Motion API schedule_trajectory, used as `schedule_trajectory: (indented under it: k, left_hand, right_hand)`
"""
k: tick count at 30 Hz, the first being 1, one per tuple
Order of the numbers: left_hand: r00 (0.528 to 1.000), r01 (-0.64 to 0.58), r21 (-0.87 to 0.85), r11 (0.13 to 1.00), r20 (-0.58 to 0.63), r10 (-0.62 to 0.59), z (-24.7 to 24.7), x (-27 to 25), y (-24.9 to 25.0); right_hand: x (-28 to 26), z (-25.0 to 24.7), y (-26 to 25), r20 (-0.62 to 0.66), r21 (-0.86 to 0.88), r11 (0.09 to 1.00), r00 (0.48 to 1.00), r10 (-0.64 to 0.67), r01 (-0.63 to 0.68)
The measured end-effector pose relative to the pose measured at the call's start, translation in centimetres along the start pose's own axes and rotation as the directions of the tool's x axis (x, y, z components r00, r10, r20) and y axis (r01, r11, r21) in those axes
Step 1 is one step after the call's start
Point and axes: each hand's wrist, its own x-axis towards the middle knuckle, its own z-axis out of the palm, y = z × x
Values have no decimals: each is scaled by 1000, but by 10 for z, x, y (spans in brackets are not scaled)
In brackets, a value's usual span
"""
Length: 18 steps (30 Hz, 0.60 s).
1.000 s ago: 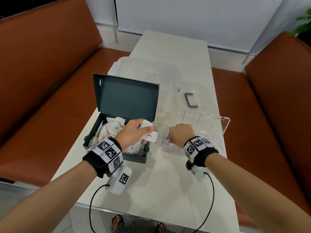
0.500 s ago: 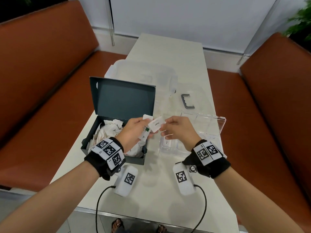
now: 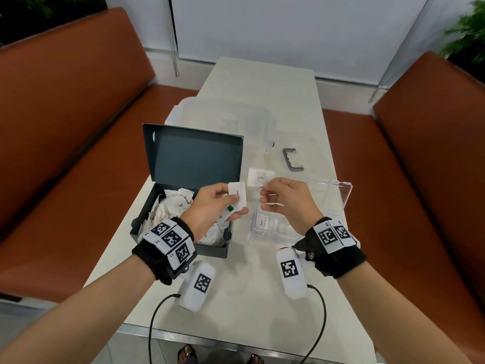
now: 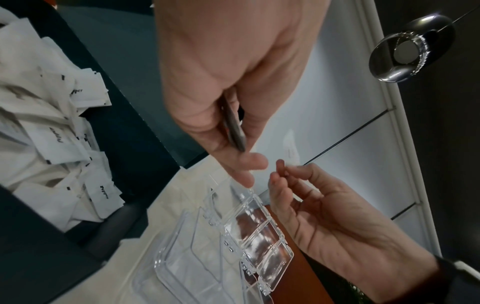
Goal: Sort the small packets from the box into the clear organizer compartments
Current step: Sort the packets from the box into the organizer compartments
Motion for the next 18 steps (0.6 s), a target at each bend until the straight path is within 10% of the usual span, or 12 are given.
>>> schedule_trajectory:
  k: [13,18]
  left_hand:
    - [973,-219,62,974,-57,223,9,-5,2]
    - [973,-199,159,967,-88,215,4,-1,2]
  right_hand:
    - [-7,31,28,-18,257,952,984,176,-165]
    - [-8,26,22,64,-167,982,994,94,-82]
